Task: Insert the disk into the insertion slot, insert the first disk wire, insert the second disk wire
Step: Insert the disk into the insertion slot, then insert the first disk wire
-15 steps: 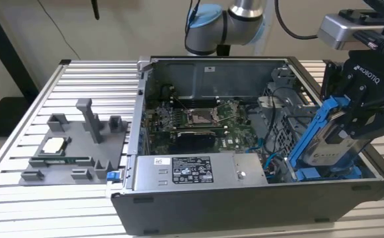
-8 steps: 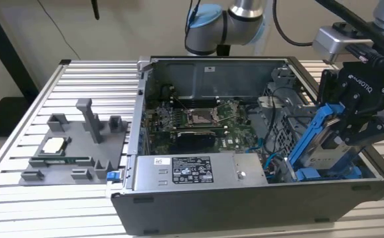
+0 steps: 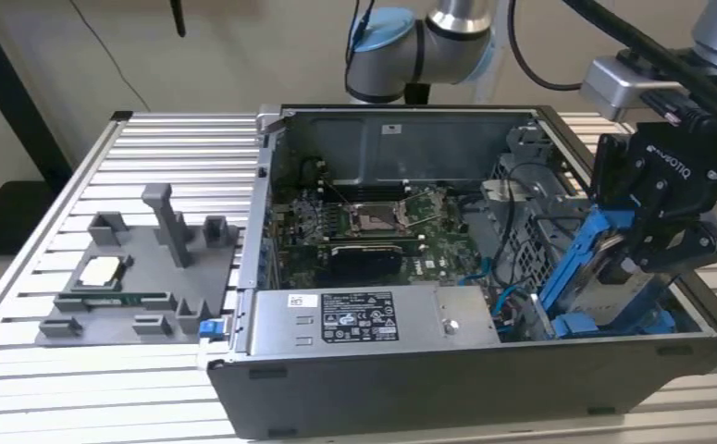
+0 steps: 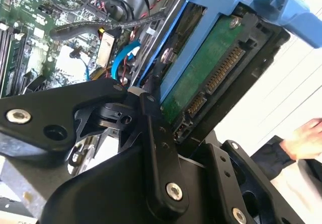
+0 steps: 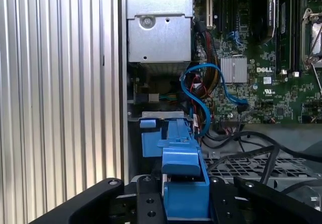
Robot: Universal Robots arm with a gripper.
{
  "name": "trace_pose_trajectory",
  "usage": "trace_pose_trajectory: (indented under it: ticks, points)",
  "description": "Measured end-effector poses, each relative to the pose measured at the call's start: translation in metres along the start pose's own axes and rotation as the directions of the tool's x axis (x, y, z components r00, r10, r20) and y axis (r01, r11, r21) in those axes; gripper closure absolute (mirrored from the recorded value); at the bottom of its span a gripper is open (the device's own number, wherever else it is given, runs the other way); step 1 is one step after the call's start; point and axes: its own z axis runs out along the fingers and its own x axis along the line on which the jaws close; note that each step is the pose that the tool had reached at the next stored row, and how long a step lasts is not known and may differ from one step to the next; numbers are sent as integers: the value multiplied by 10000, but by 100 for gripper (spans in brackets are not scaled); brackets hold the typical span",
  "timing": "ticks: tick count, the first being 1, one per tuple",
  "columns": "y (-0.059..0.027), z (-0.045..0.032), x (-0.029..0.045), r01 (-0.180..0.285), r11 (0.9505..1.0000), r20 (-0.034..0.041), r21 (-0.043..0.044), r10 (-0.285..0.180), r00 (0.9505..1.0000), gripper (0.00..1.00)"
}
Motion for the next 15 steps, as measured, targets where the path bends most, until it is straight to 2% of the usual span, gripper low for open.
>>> trace_pose_trajectory:
  ticks: [2, 3, 6, 10, 11, 12, 15]
  points:
    - [0, -2, 0, -1, 10000, 3, -11, 1, 10000, 66]
    - [0, -15, 0, 1, 10000, 4, -25, -1, 10000, 59]
    - [3, -76, 2, 0, 10000, 1, -63, 0, 10000, 59]
    - [2, -89, -7, 2, 10000, 51, -64, -2, 10000, 59]
    - [2, -90, -10, 5, 10000, 111, -52, -4, 9999, 59]
    - [3, -90, -11, 8, 10000, 239, -25, -8, 9997, 59]
    - [2, -90, -18, 22, 10000, 734, 74, -28, 9973, 59]
